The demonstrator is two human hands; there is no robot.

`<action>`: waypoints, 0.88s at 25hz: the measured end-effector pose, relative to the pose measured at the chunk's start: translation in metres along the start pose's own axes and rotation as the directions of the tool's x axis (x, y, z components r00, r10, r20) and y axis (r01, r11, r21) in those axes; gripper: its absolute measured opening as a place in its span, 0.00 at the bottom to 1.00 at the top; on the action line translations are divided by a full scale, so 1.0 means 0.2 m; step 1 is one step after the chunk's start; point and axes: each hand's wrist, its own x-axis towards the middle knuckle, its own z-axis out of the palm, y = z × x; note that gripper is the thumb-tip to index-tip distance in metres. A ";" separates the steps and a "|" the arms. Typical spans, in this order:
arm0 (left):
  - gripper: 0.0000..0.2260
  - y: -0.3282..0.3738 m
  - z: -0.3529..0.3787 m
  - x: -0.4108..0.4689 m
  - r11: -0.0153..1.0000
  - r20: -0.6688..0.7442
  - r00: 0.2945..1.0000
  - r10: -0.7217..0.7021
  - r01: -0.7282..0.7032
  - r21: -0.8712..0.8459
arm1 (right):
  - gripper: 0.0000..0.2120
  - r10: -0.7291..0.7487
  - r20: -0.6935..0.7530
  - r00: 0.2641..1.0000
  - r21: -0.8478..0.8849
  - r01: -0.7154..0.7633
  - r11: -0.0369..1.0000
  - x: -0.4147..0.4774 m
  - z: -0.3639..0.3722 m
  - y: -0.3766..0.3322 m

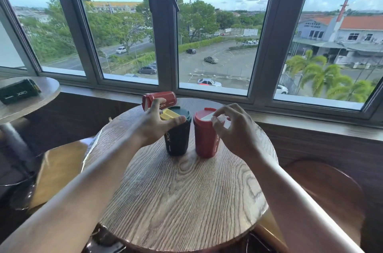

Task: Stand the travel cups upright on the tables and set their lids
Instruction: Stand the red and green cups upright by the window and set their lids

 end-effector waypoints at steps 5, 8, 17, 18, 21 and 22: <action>0.32 0.08 -0.13 0.03 0.997 -0.090 0.996 -0.023 0.030 0.073 | 0.06 -0.042 0.040 0.998 0.069 0.039 0.997 0.14 -0.04 -0.10; 0.30 0.08 -0.22 0.10 0.988 -0.123 0.992 -0.020 0.038 0.147 | 0.07 -0.050 0.102 0.994 0.127 0.037 0.991 0.29 -0.02 -0.24; 0.29 -0.23 -0.41 0.53 0.968 -0.062 0.993 -0.103 0.115 0.223 | 0.11 0.170 0.488 0.856 0.146 -0.272 0.951 0.77 0.35 -0.36; 0.31 -0.29 -0.41 0.59 0.965 -0.028 0.992 -0.125 0.128 0.229 | 0.11 0.184 0.499 0.847 0.106 -0.270 0.957 0.81 0.41 -0.35; 0.38 -0.44 -0.37 0.73 0.962 0.095 0.980 -0.174 0.149 0.229 | 0.11 0.226 0.553 0.802 -0.071 -0.226 0.972 0.93 0.60 -0.27; 0.41 -0.49 -0.35 0.77 0.965 0.138 0.973 -0.183 0.151 0.217 | 0.12 0.238 0.590 0.772 -0.149 -0.185 0.971 0.97 0.67 -0.24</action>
